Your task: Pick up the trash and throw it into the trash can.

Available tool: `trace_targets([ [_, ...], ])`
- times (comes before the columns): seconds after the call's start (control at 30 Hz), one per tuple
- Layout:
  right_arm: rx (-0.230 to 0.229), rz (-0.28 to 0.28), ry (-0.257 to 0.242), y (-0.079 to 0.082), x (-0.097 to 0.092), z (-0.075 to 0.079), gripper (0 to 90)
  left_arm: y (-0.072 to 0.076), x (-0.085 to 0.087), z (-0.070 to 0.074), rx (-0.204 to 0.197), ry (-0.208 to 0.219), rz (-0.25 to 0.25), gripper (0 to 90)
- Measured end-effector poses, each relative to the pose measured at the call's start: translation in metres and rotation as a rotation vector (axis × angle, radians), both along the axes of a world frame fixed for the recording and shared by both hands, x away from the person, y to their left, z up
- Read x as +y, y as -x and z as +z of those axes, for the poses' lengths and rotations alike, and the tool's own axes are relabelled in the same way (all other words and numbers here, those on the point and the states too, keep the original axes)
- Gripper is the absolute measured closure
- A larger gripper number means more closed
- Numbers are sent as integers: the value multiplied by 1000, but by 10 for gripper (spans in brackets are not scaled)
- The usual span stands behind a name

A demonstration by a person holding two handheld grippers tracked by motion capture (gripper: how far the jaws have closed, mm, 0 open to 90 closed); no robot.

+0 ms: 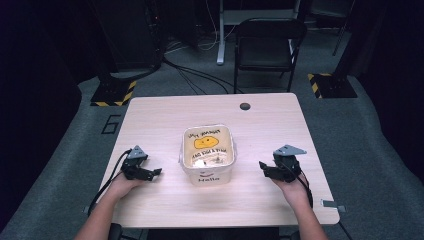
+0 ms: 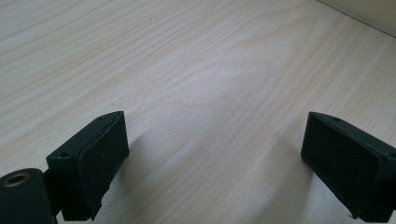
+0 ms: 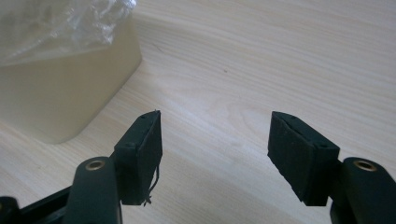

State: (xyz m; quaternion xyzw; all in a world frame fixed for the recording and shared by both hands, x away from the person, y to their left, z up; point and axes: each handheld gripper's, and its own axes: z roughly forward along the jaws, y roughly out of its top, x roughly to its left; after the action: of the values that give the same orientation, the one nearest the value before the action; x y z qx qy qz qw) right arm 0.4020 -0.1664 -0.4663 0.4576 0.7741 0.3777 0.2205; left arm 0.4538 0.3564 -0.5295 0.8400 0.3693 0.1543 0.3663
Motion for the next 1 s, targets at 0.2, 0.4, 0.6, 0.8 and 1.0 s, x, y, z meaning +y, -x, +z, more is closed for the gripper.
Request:
trace_targets([
  [0.2, 21, -11, 0, 0, -3, -10, 343, 0, 0, 0, 0, 0, -1, 73],
  [0.4, 39, -27, -6, -1, -5, -16, 342, 0, 0, 0, 0, 0, 0, 74],
  [0.6, 53, -34, -5, -2, -7, -22, 342, 0, 0, 0, 0, 0, -1, 74],
  [0.8, 69, -73, -25, -3, -15, -28, 327, 0, 0, 0, 0, 0, 0, 74],
  [1.0, 77, -84, -69, 1, -14, -30, 314, 0, 0, 0, 0, 0, 2, 74],
])
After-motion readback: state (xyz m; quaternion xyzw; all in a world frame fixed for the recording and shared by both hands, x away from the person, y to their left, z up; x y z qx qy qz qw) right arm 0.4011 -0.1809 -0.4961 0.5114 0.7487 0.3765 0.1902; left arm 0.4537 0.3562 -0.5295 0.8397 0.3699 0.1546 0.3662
